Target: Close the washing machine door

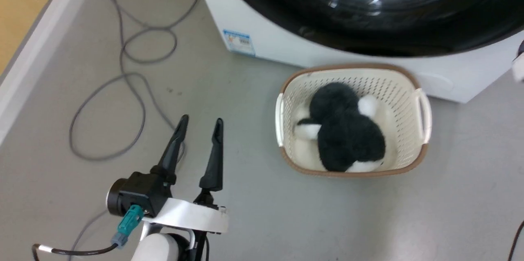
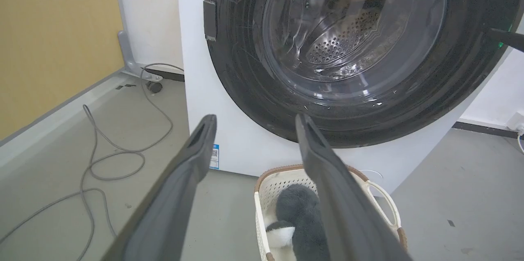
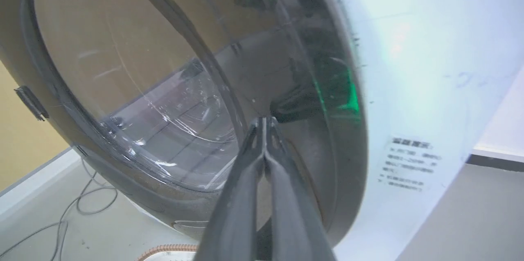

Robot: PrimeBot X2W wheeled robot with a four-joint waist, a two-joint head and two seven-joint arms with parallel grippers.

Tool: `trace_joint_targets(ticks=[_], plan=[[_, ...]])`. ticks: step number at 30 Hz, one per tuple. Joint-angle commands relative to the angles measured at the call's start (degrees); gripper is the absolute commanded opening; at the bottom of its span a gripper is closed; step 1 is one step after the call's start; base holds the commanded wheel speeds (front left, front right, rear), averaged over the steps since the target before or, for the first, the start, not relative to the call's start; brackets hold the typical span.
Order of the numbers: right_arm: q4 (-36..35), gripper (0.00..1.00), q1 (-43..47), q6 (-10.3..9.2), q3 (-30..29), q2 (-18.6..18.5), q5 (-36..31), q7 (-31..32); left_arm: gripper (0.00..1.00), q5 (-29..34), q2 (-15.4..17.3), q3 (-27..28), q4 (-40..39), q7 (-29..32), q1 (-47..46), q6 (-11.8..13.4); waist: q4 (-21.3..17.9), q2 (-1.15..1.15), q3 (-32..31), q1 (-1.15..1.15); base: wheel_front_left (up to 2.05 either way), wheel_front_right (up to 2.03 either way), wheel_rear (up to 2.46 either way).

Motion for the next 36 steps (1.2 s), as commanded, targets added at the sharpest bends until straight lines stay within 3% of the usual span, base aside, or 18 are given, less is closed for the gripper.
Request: trace_joint_targets(ticks=[1, 13, 24, 36], plan=[[-0.21, 0.00, 2.27, -0.08, 0.64, 0.75, 0.27, -0.90, 1.00, 0.40, -0.01, 0.53, 0.32, -0.25, 0.76, 0.13, -1.58, 0.00, -2.59, 0.00, 0.00, 0.00, 0.00], [-8.56, 0.00, 18.65, -0.08, 2.19, 5.57, 1.02, -7.00, 1.00, 2.28, -0.02, 4.85, 2.64, -0.25, 4.90, -0.59, -7.11, 0.00, -12.06, 0.00, 0.00, 0.00, 0.00], [-20.36, 0.00, 35.17, -0.08, -2.74, 13.61, -9.26, -8.12, 1.00, 4.39, 0.05, 8.23, 4.65, -0.25, 9.12, -2.46, -11.52, 0.00, -17.72, 0.00, 0.00, 0.00, 0.00], [-27.05, 0.00, 46.72, -0.08, -7.92, 21.59, -15.49, -7.18, 1.00, 4.86, 0.02, 8.04, 6.23, -0.25, 11.44, -3.21, -11.80, 0.00, -19.54, 0.00, 0.00, 0.00, 0.00]])
